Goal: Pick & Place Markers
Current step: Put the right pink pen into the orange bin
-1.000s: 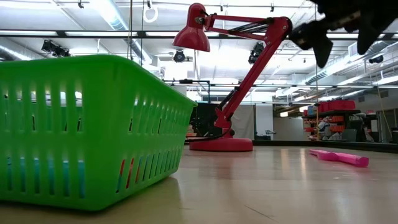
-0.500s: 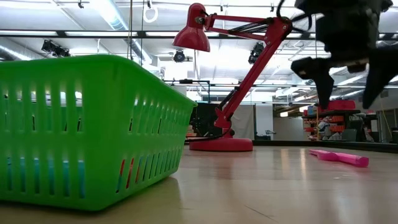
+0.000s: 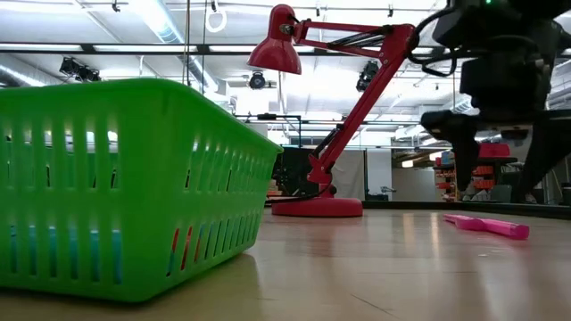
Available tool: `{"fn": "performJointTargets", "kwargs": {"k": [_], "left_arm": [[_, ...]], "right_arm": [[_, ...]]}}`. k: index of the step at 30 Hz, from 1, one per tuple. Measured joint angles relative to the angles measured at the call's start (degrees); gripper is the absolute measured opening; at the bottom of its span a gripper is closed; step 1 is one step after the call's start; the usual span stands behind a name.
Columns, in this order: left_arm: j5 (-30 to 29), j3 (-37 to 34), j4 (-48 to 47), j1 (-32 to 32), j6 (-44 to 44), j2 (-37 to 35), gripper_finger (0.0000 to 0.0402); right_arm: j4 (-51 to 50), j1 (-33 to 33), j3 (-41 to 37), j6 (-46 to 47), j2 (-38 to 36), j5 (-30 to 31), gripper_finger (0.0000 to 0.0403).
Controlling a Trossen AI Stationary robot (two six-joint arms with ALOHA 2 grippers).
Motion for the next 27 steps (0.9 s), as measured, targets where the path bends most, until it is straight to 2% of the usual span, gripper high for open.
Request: {"fn": "performJointTargets", "kwargs": {"k": [11, 18, 27], "left_arm": [[0.0, 0.0, -0.2, 0.0, 0.0, 0.0, 0.0183], [0.0, 0.0, -0.3, 0.0, -0.1, 0.0, 0.0183], [0.0, 0.0, -0.3, 0.0, -0.1, 0.0, 0.0183]], "right_arm": [[7.4, 0.0, -3.1, 0.4, 3.3, -1.4, 0.0265], [8.6, -0.1, -3.8, 0.9, 7.6, -3.9, 0.0264], [8.4, 0.0, -3.8, 3.0, 7.4, -4.8, 0.0219]]}}
